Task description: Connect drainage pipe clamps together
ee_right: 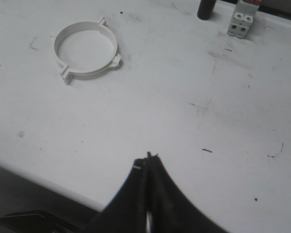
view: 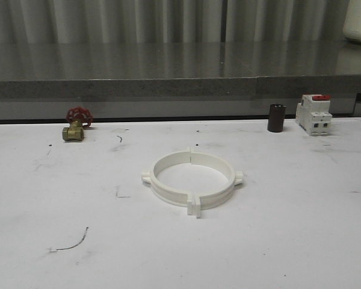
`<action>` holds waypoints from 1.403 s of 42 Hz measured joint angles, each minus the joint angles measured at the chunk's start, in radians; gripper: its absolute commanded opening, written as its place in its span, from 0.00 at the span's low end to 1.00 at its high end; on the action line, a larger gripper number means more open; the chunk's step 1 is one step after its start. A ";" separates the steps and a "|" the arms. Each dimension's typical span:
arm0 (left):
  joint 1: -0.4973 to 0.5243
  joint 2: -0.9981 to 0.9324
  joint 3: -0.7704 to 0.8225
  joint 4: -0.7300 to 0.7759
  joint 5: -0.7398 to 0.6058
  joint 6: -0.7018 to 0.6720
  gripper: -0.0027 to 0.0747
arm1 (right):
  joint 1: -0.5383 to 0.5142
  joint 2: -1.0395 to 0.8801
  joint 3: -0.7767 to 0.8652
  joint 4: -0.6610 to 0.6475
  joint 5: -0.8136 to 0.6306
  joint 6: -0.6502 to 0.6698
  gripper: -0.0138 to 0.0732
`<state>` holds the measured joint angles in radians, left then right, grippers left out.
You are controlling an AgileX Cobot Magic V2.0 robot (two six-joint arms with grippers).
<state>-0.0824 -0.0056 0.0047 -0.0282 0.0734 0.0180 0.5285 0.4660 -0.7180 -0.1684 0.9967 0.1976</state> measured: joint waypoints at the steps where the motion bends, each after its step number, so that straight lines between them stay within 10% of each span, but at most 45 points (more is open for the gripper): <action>1: 0.000 0.000 0.000 0.000 0.000 0.000 0.01 | 0.000 0.000 0.000 0.000 0.000 0.000 0.08; 26: 0.000 0.000 0.000 -0.002 0.004 0.000 0.01 | -0.116 -0.173 0.195 -0.033 -0.097 0.000 0.08; 45: 0.001 0.000 0.000 -0.002 0.004 0.000 0.01 | -0.455 -0.472 0.728 0.202 -0.945 0.000 0.08; 59: 0.001 0.000 0.000 -0.002 0.004 0.000 0.01 | -0.465 -0.477 0.745 0.202 -1.022 0.000 0.08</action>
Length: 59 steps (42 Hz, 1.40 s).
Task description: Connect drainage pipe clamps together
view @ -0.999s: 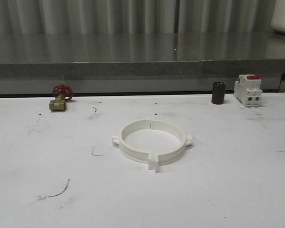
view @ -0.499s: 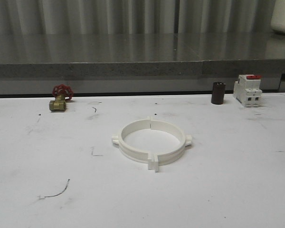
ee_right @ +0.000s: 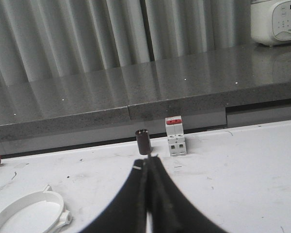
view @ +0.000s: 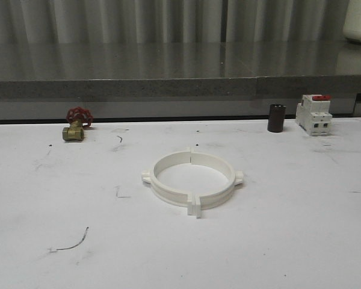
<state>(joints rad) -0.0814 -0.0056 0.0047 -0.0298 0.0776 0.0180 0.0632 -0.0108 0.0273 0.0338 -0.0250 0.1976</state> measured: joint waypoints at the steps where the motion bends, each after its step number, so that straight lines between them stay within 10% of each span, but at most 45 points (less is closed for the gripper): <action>1: 0.000 0.000 0.000 0.000 0.000 0.000 0.01 | 0.000 0.000 0.000 0.000 0.000 0.000 0.08; 14: 0.000 0.000 0.000 0.000 0.000 0.000 0.01 | 0.000 0.000 0.000 0.078 0.015 -0.198 0.08; 59: 0.002 0.000 0.000 0.000 0.000 0.000 0.01 | 0.000 0.000 0.000 0.080 0.045 -0.215 0.08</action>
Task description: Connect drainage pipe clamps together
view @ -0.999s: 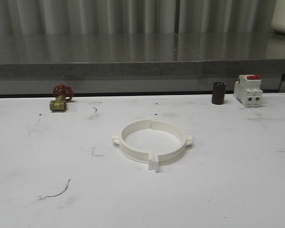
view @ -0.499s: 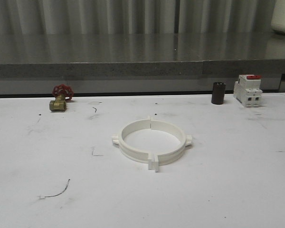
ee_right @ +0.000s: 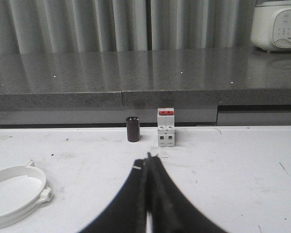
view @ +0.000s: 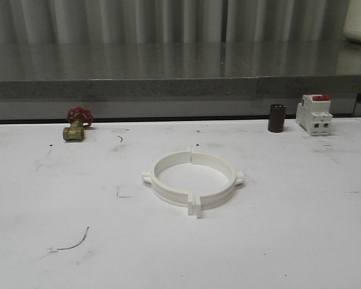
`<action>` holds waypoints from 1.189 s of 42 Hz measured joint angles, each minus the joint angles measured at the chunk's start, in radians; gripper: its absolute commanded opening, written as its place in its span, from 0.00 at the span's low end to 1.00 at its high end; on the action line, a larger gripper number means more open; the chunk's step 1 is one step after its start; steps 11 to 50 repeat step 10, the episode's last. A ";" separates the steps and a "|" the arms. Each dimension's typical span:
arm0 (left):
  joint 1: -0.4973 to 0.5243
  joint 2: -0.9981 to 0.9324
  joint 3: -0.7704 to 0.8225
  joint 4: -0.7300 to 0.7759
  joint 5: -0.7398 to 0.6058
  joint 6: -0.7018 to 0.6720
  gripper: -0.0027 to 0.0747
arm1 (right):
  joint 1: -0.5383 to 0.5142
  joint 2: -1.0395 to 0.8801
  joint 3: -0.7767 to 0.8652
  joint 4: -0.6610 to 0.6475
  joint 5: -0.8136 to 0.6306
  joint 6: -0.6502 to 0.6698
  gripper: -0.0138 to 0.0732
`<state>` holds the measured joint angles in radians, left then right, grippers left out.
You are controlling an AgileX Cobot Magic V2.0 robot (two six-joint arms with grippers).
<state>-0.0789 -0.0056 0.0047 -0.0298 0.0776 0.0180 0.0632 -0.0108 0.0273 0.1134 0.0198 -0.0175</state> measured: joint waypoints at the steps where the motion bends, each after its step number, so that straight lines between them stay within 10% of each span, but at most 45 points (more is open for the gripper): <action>1: 0.003 0.000 0.000 0.000 0.000 0.000 0.01 | 0.000 0.000 0.000 0.000 0.000 0.000 0.08; 50: 0.031 0.000 0.000 0.000 0.000 0.000 0.01 | 0.000 0.000 0.000 0.000 0.000 0.000 0.08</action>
